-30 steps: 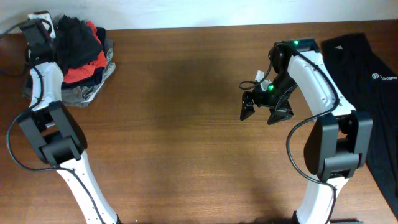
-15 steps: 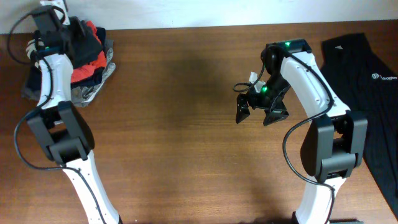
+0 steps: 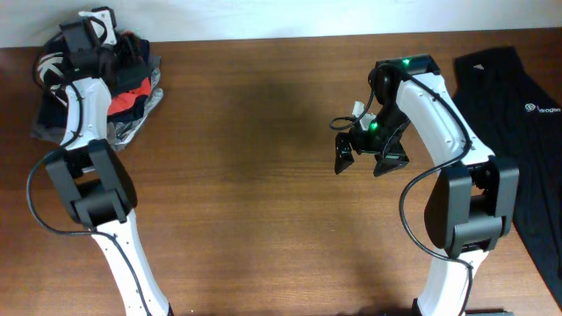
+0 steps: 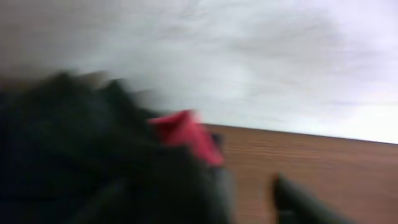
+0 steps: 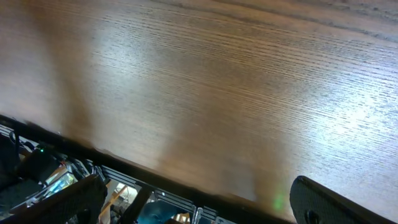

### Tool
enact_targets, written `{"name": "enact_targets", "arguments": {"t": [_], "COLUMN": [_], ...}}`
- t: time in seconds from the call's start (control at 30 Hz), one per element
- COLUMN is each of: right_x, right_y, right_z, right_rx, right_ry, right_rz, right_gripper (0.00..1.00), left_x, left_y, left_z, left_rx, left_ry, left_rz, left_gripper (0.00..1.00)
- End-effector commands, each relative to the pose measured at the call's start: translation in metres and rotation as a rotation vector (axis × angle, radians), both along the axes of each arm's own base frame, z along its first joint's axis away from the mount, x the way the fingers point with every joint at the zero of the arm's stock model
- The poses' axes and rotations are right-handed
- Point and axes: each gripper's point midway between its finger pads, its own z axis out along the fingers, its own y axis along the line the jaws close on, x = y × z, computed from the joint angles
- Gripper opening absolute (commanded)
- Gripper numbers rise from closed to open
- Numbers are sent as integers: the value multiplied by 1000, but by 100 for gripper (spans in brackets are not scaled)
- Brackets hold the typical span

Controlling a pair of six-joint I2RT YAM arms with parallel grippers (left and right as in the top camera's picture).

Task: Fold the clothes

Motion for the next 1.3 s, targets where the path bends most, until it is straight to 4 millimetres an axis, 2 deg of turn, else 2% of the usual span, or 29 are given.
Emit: {"name": "enact_targets", "arguments": {"t": [0.0, 0.1, 0.23, 0.3, 0.43, 0.6, 0.73, 0.83, 0.97, 1.13, 1.27], "right_x": [3, 4, 3, 1, -12, -39, -72, -98, -136, -180, -211], "right_y": [-1, -1, -1, -1, -3, -7, -12, -16, -24, -38, -42], "right_z": [12, 15, 30, 42, 77, 131, 178, 209, 241, 267, 278], "right_rx": [-6, -4, 2, 6, 15, 37, 59, 74, 84, 64, 84], "right_ry": [-53, -62, -102, -129, -206, -363, -524, -662, -832, -1020, -1122], "right_rz": [16, 15, 14, 14, 14, 14, 13, 11, 8, -9, -28], "right_gripper": [99, 99, 99, 99, 99, 99, 99, 99, 99, 99, 99], "left_x": [-14, -32, -74, -106, -174, -253, -314, -360, -414, -458, -483], "left_y": [-30, -44, -64, -79, -103, -120, -142, -166, -195, -215, -217], "left_z": [114, 172, 240, 269, 305, 326, 339, 340, 339, 337, 320], "left_rx": [-101, -117, -116, -136, -184, -179, -97, -51, -5, 5, -1], "left_ry": [-167, -222, -253, -236, -167, -85, -67, -34, -13, -44, -61], "left_rz": [-117, -128, -159, -191, -230, -239, -314, -398, -518, -600, -602], "left_gripper": [99, 99, 99, 99, 99, 99, 99, 99, 99, 99, 99]}}
